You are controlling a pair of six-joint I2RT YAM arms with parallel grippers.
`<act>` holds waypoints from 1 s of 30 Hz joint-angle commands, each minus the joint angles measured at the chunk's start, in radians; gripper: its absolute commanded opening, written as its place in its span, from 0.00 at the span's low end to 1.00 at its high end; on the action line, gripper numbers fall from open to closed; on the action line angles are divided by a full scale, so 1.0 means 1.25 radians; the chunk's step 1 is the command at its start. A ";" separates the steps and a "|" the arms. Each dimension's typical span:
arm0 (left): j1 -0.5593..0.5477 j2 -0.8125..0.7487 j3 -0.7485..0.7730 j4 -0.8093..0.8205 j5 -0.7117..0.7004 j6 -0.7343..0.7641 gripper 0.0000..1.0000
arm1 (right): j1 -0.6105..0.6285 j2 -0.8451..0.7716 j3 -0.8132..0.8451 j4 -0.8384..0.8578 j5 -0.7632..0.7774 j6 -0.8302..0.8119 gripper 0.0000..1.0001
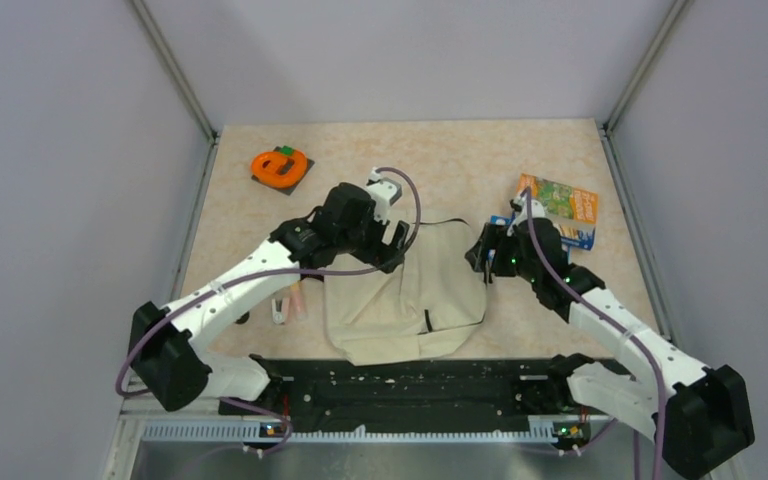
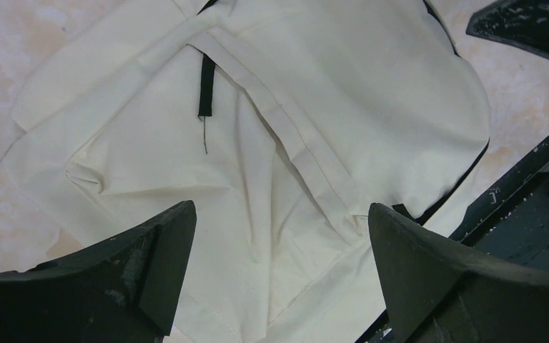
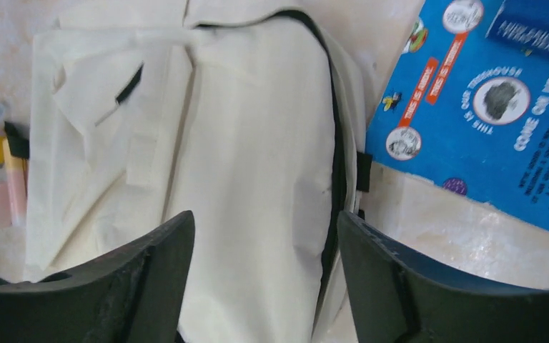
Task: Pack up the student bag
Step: Adjust the student bag at the center of the board.
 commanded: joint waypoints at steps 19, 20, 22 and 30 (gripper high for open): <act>0.090 0.367 0.262 -0.148 -0.035 -0.029 0.83 | 0.014 0.050 -0.194 0.125 -0.031 0.038 0.14; 0.091 0.377 0.261 -0.139 -0.034 -0.024 0.79 | 0.015 0.037 -0.200 0.122 0.004 0.036 0.13; 0.092 0.396 0.265 -0.124 -0.031 -0.010 0.76 | 0.015 0.013 -0.206 0.114 0.033 0.027 0.12; 0.092 0.449 0.279 -0.085 0.025 0.007 0.58 | 0.015 0.005 -0.214 0.122 0.030 0.012 0.08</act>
